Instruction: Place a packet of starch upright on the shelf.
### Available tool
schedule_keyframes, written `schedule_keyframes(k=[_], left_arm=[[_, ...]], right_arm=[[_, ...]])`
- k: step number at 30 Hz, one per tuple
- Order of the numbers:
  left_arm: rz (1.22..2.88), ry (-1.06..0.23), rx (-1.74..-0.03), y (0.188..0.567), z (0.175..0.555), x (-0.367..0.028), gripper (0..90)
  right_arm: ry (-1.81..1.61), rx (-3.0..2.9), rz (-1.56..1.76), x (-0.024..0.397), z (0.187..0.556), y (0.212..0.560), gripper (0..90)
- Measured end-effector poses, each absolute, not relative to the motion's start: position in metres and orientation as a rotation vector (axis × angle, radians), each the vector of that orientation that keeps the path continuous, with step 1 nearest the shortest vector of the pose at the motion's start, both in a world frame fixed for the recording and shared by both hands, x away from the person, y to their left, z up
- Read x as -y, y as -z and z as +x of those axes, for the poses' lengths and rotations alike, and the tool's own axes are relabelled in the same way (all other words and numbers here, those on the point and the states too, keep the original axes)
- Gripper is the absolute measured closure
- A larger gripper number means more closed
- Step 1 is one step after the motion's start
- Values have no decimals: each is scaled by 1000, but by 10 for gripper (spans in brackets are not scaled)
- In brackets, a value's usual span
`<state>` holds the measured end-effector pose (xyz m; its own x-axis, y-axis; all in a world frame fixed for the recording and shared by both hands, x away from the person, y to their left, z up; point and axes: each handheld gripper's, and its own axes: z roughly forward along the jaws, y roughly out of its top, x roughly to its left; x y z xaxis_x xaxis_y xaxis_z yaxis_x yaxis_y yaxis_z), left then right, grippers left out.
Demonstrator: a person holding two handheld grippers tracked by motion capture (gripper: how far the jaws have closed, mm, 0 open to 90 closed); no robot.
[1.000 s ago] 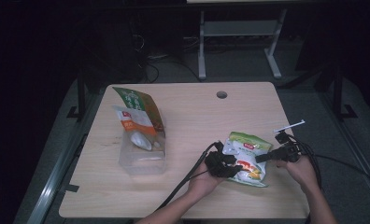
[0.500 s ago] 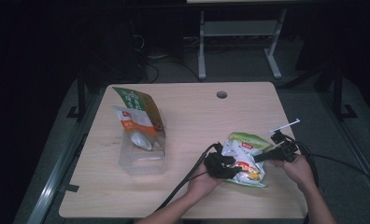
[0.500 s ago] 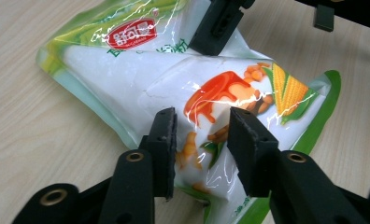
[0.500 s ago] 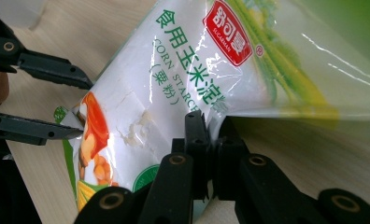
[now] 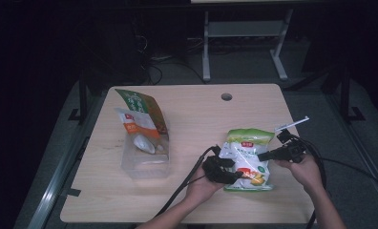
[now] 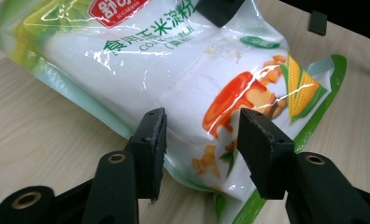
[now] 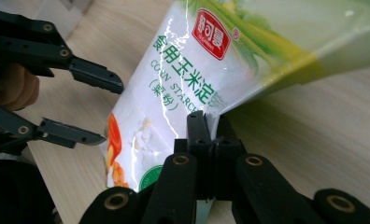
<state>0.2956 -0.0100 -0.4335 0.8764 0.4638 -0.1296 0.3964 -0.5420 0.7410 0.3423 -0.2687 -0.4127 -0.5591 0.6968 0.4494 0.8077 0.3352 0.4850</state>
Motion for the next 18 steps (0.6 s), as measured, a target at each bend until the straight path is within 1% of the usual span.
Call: schedule_keyframes(k=[2,18], left_arm=[[2197,-112,-620,432,294,6,494],[2136,-137,-600,421,276,-28,436]], right_arm=[[1049,2444,-1367,265,341,406,886],[1109,2583,-1289,237,331,375,892]])
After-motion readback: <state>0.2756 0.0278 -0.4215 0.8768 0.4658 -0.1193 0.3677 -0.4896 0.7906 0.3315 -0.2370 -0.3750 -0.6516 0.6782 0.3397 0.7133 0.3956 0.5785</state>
